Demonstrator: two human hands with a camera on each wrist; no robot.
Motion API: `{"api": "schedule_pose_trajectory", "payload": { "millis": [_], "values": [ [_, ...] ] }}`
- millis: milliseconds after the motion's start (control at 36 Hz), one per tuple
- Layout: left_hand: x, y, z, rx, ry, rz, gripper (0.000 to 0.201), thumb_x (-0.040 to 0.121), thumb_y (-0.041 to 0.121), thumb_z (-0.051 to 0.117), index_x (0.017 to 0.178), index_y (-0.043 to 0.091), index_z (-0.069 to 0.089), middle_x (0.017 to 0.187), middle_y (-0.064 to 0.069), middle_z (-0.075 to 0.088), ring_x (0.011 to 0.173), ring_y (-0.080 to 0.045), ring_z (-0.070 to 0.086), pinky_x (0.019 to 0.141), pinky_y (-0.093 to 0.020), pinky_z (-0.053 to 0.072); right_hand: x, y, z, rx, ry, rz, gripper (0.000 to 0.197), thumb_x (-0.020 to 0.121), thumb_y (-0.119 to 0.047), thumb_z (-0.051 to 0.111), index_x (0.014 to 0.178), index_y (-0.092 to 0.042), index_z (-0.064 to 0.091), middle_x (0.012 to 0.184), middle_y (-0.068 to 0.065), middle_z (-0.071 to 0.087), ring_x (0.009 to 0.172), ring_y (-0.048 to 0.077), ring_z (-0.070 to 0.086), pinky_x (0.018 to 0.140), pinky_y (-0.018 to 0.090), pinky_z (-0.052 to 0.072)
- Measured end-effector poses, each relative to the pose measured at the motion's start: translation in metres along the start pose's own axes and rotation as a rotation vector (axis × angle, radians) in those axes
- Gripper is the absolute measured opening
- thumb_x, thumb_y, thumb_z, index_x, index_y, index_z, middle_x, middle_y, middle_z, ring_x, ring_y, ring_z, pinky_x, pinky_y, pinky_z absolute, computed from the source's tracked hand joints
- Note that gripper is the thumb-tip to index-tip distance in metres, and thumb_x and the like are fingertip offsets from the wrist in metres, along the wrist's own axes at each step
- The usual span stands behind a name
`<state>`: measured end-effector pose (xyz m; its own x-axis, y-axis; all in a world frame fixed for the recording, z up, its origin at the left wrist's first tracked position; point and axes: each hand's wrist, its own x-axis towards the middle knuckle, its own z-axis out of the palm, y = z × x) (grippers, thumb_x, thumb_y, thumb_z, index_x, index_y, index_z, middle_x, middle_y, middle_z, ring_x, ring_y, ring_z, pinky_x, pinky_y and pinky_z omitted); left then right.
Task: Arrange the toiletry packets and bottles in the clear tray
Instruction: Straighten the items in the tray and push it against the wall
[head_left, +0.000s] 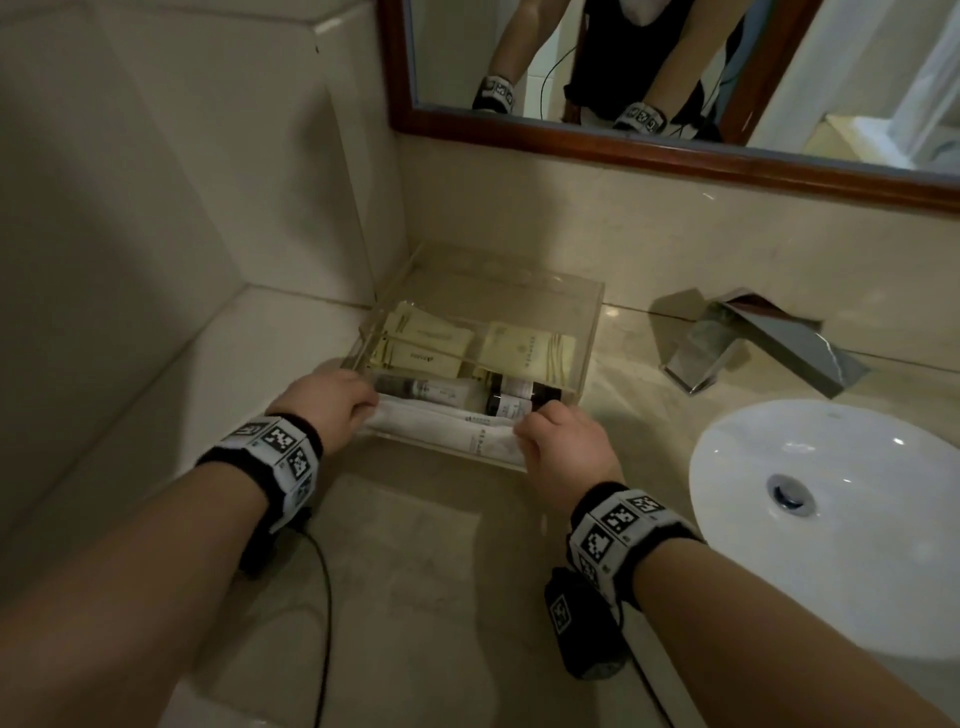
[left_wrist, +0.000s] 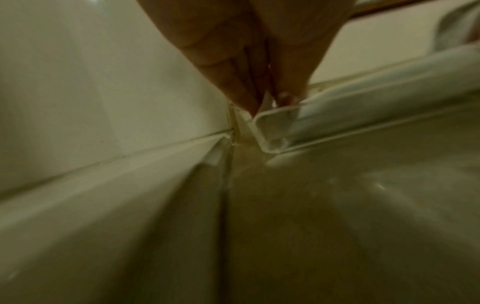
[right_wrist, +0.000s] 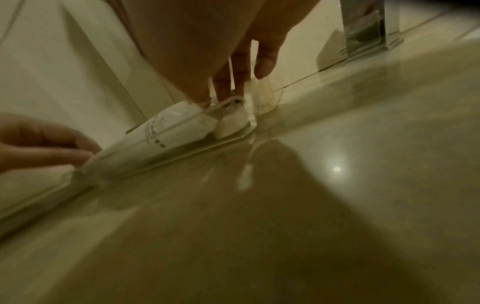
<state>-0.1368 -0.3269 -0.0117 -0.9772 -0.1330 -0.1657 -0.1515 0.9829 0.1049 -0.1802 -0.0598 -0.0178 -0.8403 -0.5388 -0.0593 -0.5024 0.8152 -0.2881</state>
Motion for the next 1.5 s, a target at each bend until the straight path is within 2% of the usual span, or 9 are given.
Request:
{"api": "schedule_pose_trajectory", "payload": {
  "millis": [83,278,389,556,750,833,1028,1250,1500],
  "values": [
    [-0.009,-0.003,-0.002,0.261,-0.041,0.119,0.059,0.08,0.062,0.046,0.126,0.026,0.053,0.129,0.005,0.054,0.122,-0.019,0.047,0.102,-0.031,0.035,-0.008,0.002,-0.001,-0.047,-0.044,-0.059,0.042,0.09,-0.052,0.045,0.123,-0.026,0.05,0.117,-0.005,0.049,0.108,0.017,0.045,0.092,0.033,0.043],
    [-0.008,-0.001,-0.007,0.355,-0.034,0.2,0.035,0.07,0.031,0.072,0.101,0.017,0.066,0.105,-0.006,0.068,0.098,-0.03,0.059,0.078,-0.033,0.05,-0.009,0.002,-0.001,-0.037,-0.121,-0.046,0.055,0.088,-0.019,0.059,0.137,-0.024,0.037,0.133,-0.002,0.039,0.122,0.017,0.036,0.101,0.03,0.042],
    [-0.004,0.0,-0.006,0.315,0.019,0.163,0.041,0.084,0.034,0.055,0.123,0.021,0.055,0.132,0.001,0.053,0.123,-0.024,0.046,0.097,-0.034,0.042,-0.006,0.003,-0.002,-0.011,-0.107,-0.031,0.057,0.089,-0.015,0.057,0.141,-0.023,0.034,0.134,-0.001,0.038,0.124,0.018,0.034,0.101,0.029,0.038],
    [0.004,0.003,-0.008,0.228,0.036,0.135,0.045,0.081,0.028,0.063,0.124,0.015,0.057,0.127,-0.008,0.06,0.116,-0.031,0.053,0.092,-0.04,0.045,0.005,0.006,-0.005,-0.032,-0.105,-0.029,0.059,0.087,-0.016,0.059,0.14,-0.022,0.034,0.138,0.002,0.032,0.128,0.021,0.032,0.107,0.031,0.036],
    [0.019,0.015,-0.009,0.29,0.024,0.047,0.066,0.087,0.043,0.052,0.146,0.029,0.025,0.139,0.001,0.047,0.127,-0.023,0.041,0.102,-0.035,0.035,0.016,0.006,-0.01,-0.243,-0.07,-0.097,0.064,0.09,-0.025,0.052,0.147,-0.024,0.023,0.153,-0.004,0.024,0.137,0.021,0.025,0.11,0.037,0.021],
    [0.025,0.026,-0.011,0.333,-0.001,0.06,0.069,0.084,0.055,0.051,0.144,0.034,0.025,0.149,0.0,0.032,0.136,-0.024,0.031,0.11,-0.038,0.029,0.016,0.004,-0.011,-0.273,-0.103,-0.101,0.072,0.092,-0.027,0.049,0.151,-0.024,0.009,0.154,-0.003,0.022,0.139,0.022,0.022,0.113,0.039,0.017],
    [0.039,0.051,-0.019,0.293,-0.091,0.104,0.1,0.074,0.061,0.06,0.148,0.035,-0.001,0.157,-0.004,-0.016,0.146,-0.031,-0.006,0.119,-0.044,0.002,0.021,0.0,-0.012,-0.344,-0.125,-0.121,0.064,0.095,-0.038,0.041,0.15,-0.019,0.015,0.151,0.001,0.025,0.138,0.024,0.02,0.113,0.04,0.013],
    [0.06,0.054,-0.014,0.221,-0.237,0.094,0.119,0.058,0.079,0.06,0.148,0.038,-0.007,0.159,0.008,-0.008,0.147,-0.031,-0.001,0.121,-0.044,0.012,0.024,-0.004,-0.015,-0.368,-0.18,-0.118,0.072,0.091,-0.022,0.041,0.152,-0.02,0.001,0.148,0.004,0.023,0.137,0.028,0.017,0.113,0.043,0.013],
    [0.064,0.06,-0.02,0.218,-0.249,0.067,0.116,0.058,0.076,0.063,0.146,0.043,-0.003,0.159,0.01,-0.006,0.146,-0.031,0.006,0.118,-0.046,0.019,0.037,-0.013,-0.008,-0.388,-0.187,-0.072,0.066,0.097,-0.038,0.037,0.151,-0.024,0.003,0.146,0.007,0.025,0.135,0.03,0.019,0.11,0.043,0.019]
  ]
}}
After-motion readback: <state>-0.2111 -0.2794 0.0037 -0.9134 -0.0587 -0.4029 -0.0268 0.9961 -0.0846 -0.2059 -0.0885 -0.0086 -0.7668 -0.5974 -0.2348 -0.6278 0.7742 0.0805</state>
